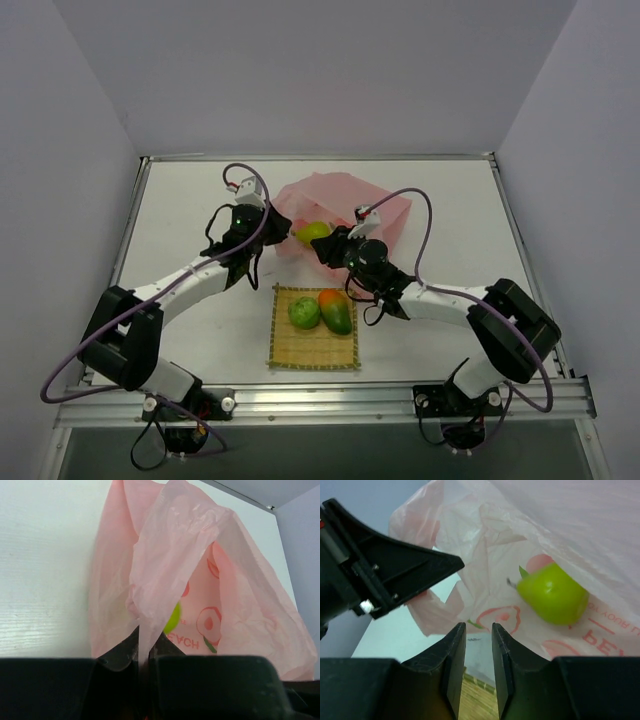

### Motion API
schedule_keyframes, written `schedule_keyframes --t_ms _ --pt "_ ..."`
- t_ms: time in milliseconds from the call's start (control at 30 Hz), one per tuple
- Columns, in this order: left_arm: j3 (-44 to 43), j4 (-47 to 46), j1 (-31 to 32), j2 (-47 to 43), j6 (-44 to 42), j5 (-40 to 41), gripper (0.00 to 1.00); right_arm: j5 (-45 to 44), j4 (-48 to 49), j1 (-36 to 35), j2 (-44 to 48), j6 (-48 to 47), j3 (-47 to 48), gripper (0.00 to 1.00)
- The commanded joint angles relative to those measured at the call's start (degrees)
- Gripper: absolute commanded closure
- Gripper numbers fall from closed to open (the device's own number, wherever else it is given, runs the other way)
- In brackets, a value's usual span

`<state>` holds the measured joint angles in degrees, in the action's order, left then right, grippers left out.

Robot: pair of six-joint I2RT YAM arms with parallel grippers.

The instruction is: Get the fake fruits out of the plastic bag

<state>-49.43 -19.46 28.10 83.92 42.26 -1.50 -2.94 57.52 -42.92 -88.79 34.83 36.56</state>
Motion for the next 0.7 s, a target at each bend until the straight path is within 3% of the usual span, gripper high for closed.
schedule_keyframes --t_ms 0,167,300,433,667 --pt "-3.39 -0.31 -1.81 0.01 -1.13 -1.4 0.98 1.09 -7.23 -0.33 5.99 -4.67 -0.52 0.77" --pt "-6.2 0.04 -2.26 1.85 -1.74 -1.84 0.98 3.12 -14.09 -2.08 10.21 -6.53 -1.04 0.74" --pt "-4.45 -2.76 -2.17 2.48 0.1 -2.81 0.98 -6.37 -18.4 -2.0 9.26 -6.09 0.7 0.69" --pt "-1.2 -5.32 -1.38 2.65 2.21 -3.34 0.98 -10.49 -16.47 -2.0 3.56 -7.23 6.57 0.64" --pt "1.0 -6.02 1.34 2.13 1.42 -3.43 0.97 -16.92 -26.21 5.11 -7.7 -11.8 19.24 0.64"
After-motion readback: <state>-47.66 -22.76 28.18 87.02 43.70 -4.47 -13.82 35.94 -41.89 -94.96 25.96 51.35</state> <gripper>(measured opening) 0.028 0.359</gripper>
